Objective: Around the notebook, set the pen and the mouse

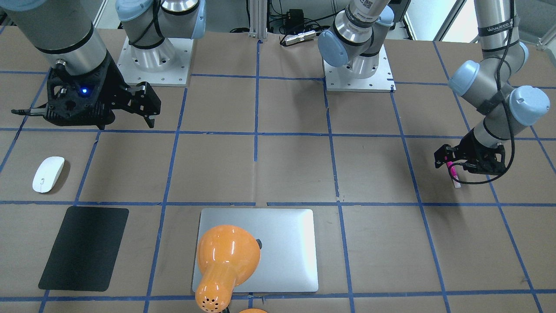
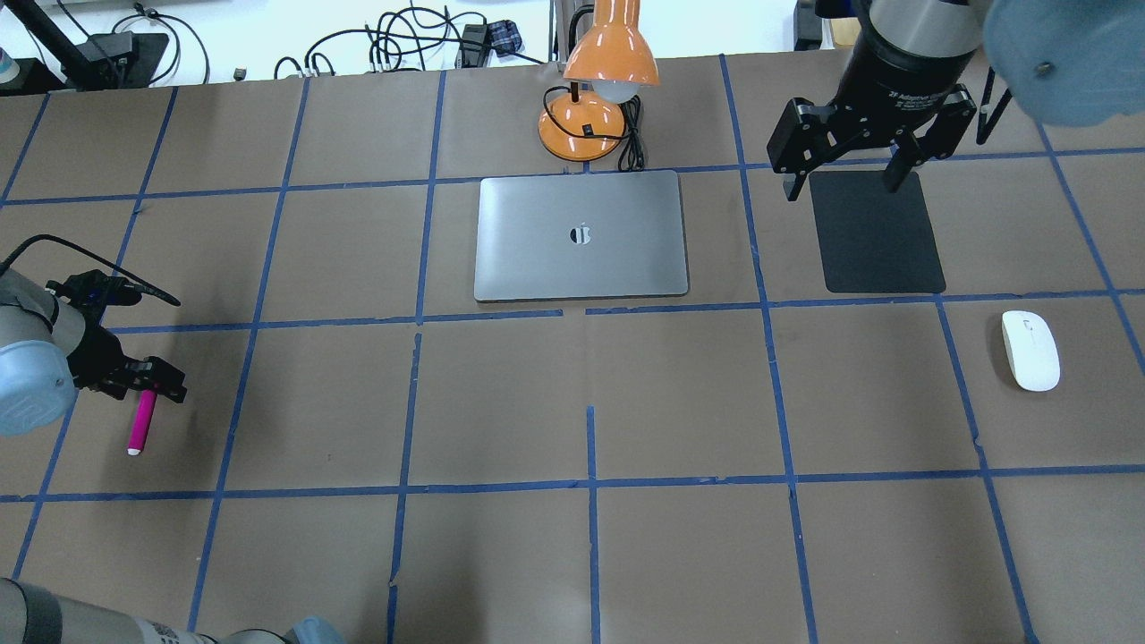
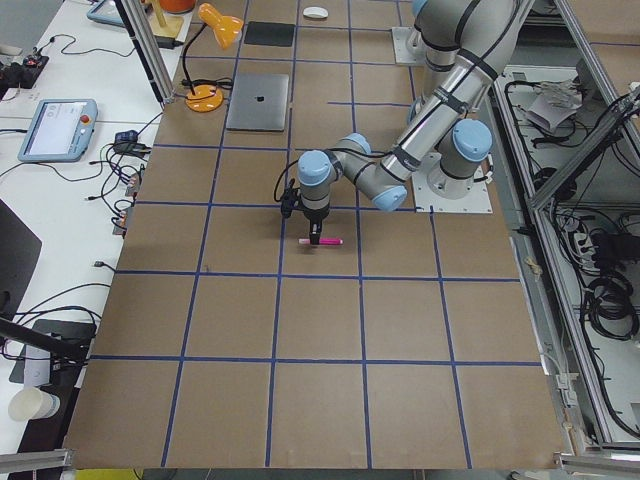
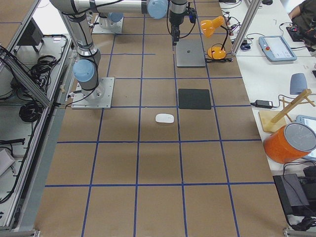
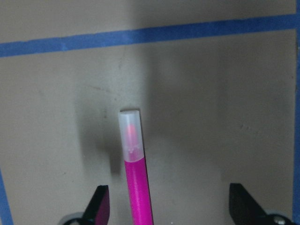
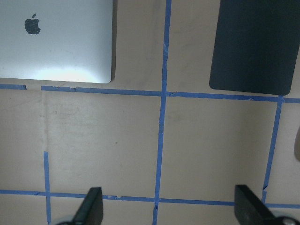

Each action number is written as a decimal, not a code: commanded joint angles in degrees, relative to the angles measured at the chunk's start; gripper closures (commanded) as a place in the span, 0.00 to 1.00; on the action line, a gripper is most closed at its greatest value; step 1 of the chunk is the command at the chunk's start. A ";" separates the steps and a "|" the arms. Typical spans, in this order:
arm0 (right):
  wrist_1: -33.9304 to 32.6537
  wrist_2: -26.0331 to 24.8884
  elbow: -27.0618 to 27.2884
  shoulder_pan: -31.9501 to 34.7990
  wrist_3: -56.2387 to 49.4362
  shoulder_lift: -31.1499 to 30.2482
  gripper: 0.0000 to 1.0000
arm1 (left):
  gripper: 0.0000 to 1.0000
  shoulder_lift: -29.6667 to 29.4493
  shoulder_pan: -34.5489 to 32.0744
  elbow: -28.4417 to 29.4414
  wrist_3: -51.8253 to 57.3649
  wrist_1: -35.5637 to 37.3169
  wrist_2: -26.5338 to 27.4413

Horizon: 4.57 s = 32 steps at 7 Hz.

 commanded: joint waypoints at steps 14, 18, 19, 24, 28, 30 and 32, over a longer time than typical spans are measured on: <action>-31.46 -2.64 22.84 -33.30 -30.86 12.73 0.00 | 0.18 -1.97 -0.19 1.37 -1.17 0.91 4.53; -33.48 -8.52 23.03 -33.40 -30.43 18.26 0.00 | 1.00 -3.66 -0.09 1.36 -1.34 1.53 4.61; -33.49 -8.44 23.03 -33.40 -30.34 18.54 0.00 | 1.00 -3.23 -0.35 1.36 -1.60 1.62 4.35; -33.05 -9.76 22.41 -33.31 -29.99 18.81 0.80 | 1.00 -2.17 -1.23 1.36 -3.10 0.57 3.21; -30.77 -4.50 9.10 -21.41 -18.52 21.77 0.91 | 1.00 5.02 -12.69 3.30 -34.52 -8.30 -1.19; -29.80 -3.25 -2.23 -13.82 -11.38 31.06 0.91 | 1.00 7.58 -25.07 2.95 -61.85 -9.01 -3.19; -24.27 -2.20 -4.31 -13.80 -11.35 32.96 0.91 | 1.00 5.84 -41.76 3.64 -95.66 -7.80 -4.35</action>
